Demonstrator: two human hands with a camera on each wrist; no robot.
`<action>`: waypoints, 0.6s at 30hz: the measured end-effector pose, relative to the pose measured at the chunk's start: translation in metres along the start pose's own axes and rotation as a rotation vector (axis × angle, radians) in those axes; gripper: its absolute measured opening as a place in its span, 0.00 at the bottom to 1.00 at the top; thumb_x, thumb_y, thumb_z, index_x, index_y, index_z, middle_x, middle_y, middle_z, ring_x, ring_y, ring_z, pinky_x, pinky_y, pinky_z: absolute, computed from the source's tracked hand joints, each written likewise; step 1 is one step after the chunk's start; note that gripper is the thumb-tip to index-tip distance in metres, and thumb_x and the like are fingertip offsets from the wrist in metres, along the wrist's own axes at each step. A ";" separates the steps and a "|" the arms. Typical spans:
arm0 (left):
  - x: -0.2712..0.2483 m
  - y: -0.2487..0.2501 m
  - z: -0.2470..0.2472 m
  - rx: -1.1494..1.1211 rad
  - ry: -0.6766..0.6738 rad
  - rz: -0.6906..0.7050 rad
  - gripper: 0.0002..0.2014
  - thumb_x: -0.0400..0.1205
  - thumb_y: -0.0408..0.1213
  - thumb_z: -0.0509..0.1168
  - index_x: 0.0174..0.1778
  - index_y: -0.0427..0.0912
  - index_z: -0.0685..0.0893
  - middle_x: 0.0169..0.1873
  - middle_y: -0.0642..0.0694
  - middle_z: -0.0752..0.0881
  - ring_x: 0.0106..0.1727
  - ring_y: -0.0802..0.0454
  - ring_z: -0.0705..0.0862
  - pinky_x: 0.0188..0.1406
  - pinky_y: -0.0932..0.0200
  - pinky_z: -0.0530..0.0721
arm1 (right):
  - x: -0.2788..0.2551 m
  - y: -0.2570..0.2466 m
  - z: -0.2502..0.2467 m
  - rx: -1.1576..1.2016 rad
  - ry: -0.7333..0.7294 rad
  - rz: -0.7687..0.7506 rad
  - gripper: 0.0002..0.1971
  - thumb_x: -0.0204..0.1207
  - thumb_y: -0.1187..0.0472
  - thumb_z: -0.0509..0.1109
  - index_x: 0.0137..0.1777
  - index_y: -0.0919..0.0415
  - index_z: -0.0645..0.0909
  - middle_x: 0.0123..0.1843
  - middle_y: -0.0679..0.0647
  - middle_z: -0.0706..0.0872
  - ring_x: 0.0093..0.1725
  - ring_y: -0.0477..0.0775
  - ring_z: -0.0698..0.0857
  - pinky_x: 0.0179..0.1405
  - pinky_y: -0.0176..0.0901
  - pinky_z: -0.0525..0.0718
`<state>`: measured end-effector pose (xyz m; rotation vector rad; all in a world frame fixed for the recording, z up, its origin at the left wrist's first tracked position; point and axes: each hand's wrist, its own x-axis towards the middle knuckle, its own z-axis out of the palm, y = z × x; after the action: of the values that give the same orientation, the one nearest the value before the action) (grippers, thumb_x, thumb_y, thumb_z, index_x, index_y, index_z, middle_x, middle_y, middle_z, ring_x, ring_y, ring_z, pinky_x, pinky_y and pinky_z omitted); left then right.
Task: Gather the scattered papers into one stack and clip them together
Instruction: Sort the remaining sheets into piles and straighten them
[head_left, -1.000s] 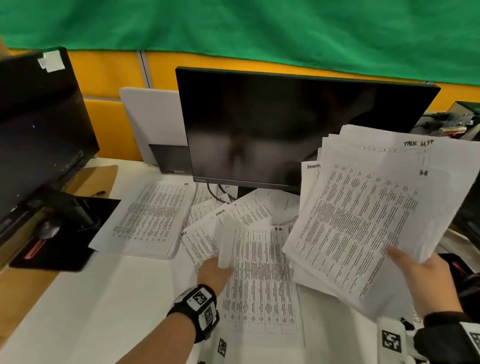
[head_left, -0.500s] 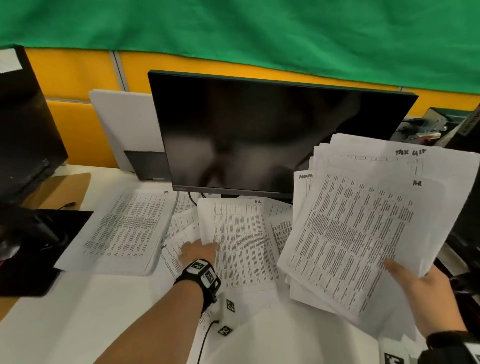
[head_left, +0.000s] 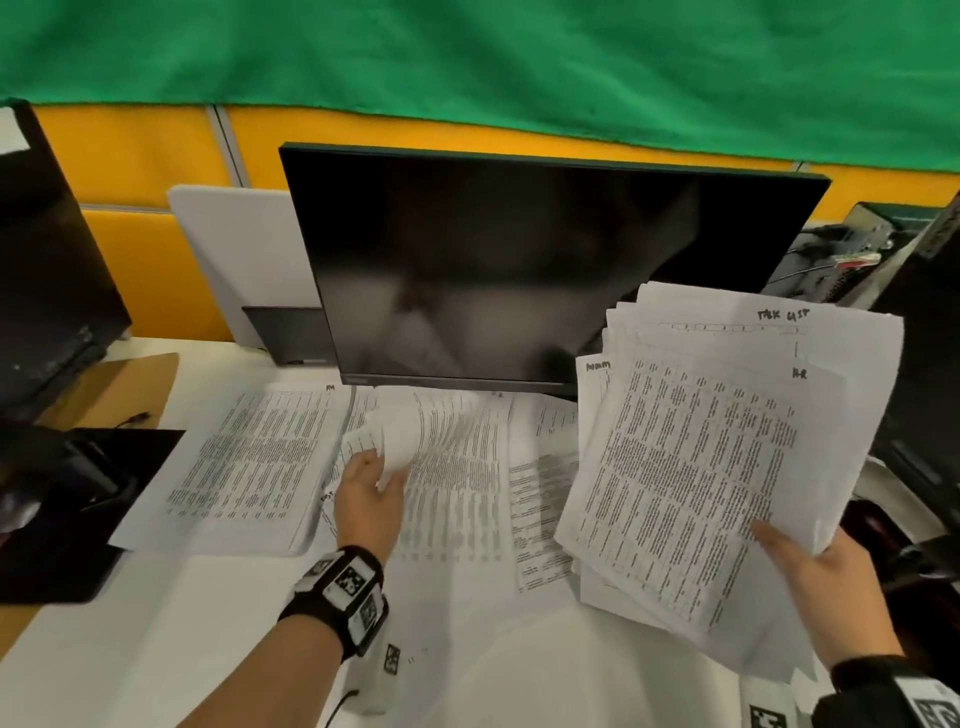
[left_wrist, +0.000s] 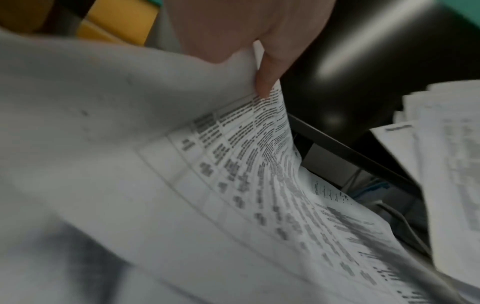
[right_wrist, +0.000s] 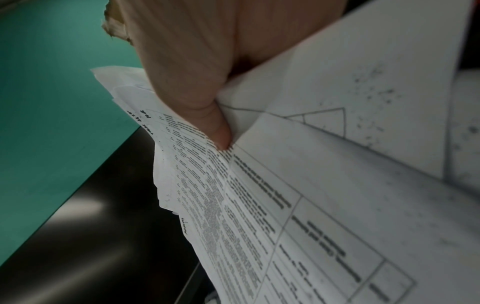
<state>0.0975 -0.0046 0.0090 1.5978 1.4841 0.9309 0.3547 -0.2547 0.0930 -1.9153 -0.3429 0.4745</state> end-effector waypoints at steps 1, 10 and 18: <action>-0.003 0.000 -0.009 0.006 0.001 0.044 0.16 0.81 0.29 0.66 0.65 0.32 0.82 0.64 0.44 0.80 0.51 0.59 0.78 0.52 0.79 0.72 | 0.000 0.002 0.004 -0.009 -0.006 -0.004 0.16 0.78 0.66 0.67 0.66 0.65 0.77 0.53 0.59 0.81 0.55 0.62 0.79 0.57 0.58 0.76; 0.006 0.046 -0.077 -0.011 0.009 0.415 0.08 0.82 0.32 0.63 0.52 0.45 0.86 0.47 0.56 0.84 0.50 0.60 0.82 0.53 0.65 0.78 | -0.006 0.003 0.035 -0.074 -0.051 -0.078 0.17 0.79 0.65 0.67 0.67 0.67 0.78 0.56 0.60 0.82 0.54 0.61 0.80 0.59 0.57 0.77; 0.042 0.115 -0.137 -0.237 0.072 0.454 0.11 0.83 0.33 0.63 0.61 0.46 0.80 0.52 0.49 0.85 0.53 0.53 0.83 0.51 0.56 0.83 | -0.010 -0.015 0.046 -0.075 -0.126 -0.140 0.17 0.79 0.66 0.67 0.68 0.64 0.78 0.54 0.57 0.83 0.57 0.60 0.81 0.57 0.50 0.76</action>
<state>0.0306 0.0383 0.1743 1.7665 1.0212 1.3735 0.3242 -0.2162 0.0932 -1.9227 -0.5804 0.4962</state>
